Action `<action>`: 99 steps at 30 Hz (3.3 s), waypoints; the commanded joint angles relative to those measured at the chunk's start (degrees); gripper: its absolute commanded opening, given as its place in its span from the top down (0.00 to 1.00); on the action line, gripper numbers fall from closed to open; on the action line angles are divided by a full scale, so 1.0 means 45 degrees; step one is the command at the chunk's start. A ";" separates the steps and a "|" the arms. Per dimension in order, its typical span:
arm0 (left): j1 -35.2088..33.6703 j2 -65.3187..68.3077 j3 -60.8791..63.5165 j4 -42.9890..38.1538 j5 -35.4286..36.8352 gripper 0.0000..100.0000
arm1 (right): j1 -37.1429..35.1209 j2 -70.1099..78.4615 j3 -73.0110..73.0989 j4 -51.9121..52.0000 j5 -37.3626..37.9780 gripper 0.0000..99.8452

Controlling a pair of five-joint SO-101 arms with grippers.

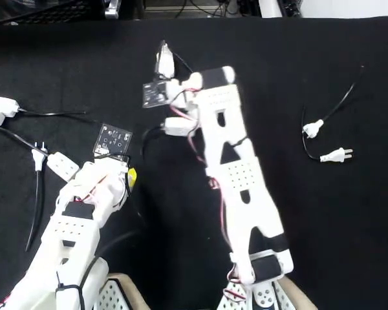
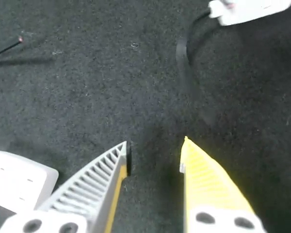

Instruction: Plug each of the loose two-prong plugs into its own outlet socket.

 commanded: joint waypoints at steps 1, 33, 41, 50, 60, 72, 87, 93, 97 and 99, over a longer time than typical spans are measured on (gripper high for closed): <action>0.0147 -0.0117 -0.0088 -0.0313 -0.0117 0.81 | -0.0918 -0.0576 -0.0049 0.0332 -0.0879 0.65; 0.0147 -0.0117 -0.0068 -0.0313 -0.0117 0.81 | -0.0039 -0.2295 0.2745 -0.0039 0.4474 0.65; 0.0147 -0.0117 -0.0068 -0.0313 -0.0137 0.81 | -0.0645 -0.1026 0.2725 -0.1954 0.5001 0.65; 0.0147 -0.0117 -0.0068 -0.0313 -0.0137 0.81 | -0.1114 -0.0342 0.2784 -0.2716 0.4454 0.69; 0.0147 -0.0117 -0.0068 -0.0313 -0.0137 0.81 | -0.1309 -0.0420 0.2081 -0.0742 0.3438 0.98; 0.0459 -0.0098 -0.0068 -0.0313 -0.0293 0.80 | -0.1016 -0.0537 0.1104 0.0410 0.1328 0.99; 0.0361 -0.0117 -0.0127 -0.0313 0.0332 0.76 | -0.0938 -0.7473 1.0481 0.0371 -0.1426 0.99; 0.0518 -0.0117 -0.0049 -0.0313 0.0254 0.76 | -0.0742 -0.9602 1.5541 -0.1094 -0.1504 0.99; 0.0752 -0.0098 -0.0049 -0.0313 0.0254 0.76 | -0.0996 -1.0618 1.9057 -0.3770 -0.2598 0.99; 0.1065 0.0000 -0.0049 -0.0313 0.0234 0.76 | -0.1192 -1.1341 2.0777 -0.5255 -0.3165 0.99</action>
